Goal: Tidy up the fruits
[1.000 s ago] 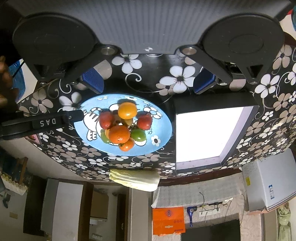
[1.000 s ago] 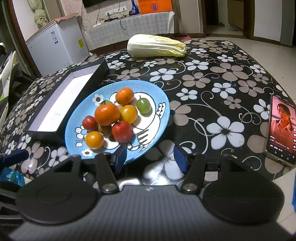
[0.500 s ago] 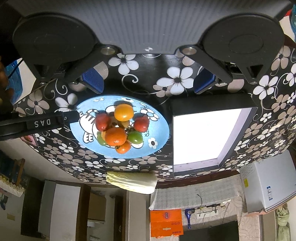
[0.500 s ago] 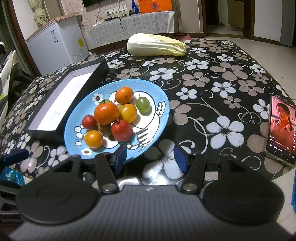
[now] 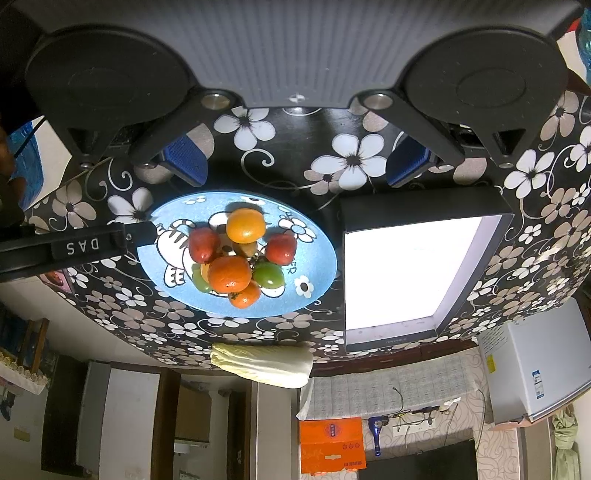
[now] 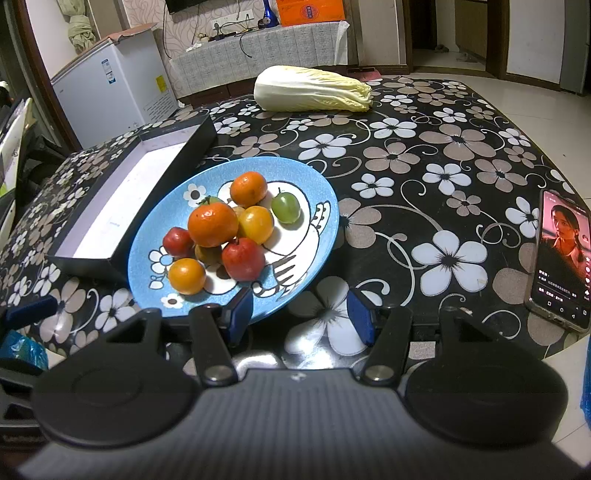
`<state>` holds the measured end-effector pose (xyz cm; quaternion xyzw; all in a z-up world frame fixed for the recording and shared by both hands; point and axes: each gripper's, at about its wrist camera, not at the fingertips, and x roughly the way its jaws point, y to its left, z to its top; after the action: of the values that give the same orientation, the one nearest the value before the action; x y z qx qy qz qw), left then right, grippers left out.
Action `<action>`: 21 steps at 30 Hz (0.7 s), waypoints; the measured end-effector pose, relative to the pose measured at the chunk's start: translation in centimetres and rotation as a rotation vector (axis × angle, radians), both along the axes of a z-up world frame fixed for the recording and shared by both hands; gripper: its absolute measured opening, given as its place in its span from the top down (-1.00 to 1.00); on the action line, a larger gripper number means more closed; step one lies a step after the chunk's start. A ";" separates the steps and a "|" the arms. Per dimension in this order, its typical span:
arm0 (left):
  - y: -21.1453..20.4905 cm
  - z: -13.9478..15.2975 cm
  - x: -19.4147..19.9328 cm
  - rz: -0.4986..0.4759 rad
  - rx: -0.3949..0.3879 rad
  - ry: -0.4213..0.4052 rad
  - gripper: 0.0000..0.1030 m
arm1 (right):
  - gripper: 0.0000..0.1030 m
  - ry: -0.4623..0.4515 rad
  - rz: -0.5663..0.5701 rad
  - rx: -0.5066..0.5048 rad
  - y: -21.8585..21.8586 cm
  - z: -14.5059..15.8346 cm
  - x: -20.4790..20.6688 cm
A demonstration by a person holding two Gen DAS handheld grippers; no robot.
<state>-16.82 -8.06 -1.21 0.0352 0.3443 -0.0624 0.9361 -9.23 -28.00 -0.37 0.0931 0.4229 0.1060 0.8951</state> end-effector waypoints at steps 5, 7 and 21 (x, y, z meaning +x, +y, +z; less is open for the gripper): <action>0.2 -0.1 0.1 0.010 0.001 0.005 -1.00 | -0.14 0.000 -0.001 0.000 0.0 0.0 0.0; 0.2 -0.1 0.2 0.011 0.003 0.008 -1.00 | -0.14 0.001 -0.001 -0.001 0.0 0.0 0.0; 0.2 -0.2 0.3 0.011 0.007 0.012 -1.00 | -0.14 0.002 0.002 -0.002 0.0 -0.1 0.0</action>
<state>-16.53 -7.89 -1.44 0.0361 0.3502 -0.0565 0.9343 -9.27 -27.96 -0.46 0.0917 0.4240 0.1062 0.8947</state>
